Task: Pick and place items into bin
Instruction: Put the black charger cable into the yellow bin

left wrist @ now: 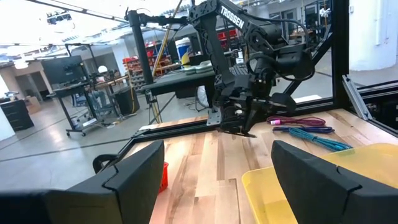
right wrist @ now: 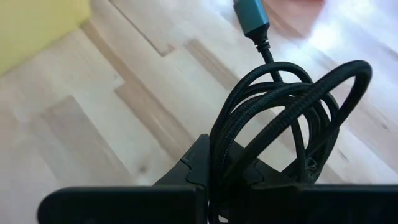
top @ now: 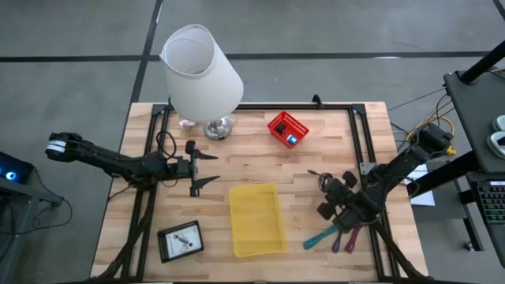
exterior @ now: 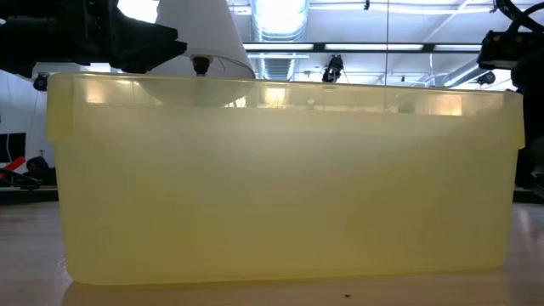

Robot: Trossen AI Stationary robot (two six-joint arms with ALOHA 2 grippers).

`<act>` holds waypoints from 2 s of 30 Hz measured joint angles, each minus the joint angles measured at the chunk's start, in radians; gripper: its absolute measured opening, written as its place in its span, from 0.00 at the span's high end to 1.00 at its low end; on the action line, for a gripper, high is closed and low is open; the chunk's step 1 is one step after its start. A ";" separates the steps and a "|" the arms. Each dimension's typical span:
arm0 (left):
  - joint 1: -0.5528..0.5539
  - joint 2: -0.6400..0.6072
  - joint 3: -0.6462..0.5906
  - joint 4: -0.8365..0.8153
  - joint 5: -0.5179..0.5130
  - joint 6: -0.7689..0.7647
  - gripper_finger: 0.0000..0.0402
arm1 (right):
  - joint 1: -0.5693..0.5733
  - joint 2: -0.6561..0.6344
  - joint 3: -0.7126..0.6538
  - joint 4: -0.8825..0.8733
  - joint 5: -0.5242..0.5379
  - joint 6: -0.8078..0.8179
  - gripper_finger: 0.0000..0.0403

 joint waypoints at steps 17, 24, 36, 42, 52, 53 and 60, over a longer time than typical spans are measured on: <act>0.000 0.000 0.000 -0.003 0.000 -0.003 0.31 | 0.015 -0.049 -0.011 0.462 0.188 -0.495 0.98; 0.000 0.000 0.000 0.004 0.000 -0.002 0.31 | 0.017 -0.064 -0.023 0.776 0.312 -0.934 0.98; 0.000 0.000 0.000 0.008 0.000 -0.002 0.31 | 0.017 -0.063 -0.290 1.760 -0.072 -1.683 0.98; 0.000 0.000 0.000 0.011 0.000 -0.002 0.31 | 0.006 -0.070 -0.429 2.002 -0.086 -1.846 0.98; 0.000 0.000 0.000 0.011 0.000 -0.001 0.31 | -0.054 -0.082 -0.477 2.101 -0.088 -1.951 0.97; 0.000 0.000 0.000 0.011 0.000 -0.001 0.31 | -0.063 -0.083 -0.472 2.095 -0.088 -1.952 0.97; 0.000 0.000 0.000 0.011 0.000 -0.001 0.31 | -0.154 -0.078 -0.474 2.067 -0.091 -1.931 0.97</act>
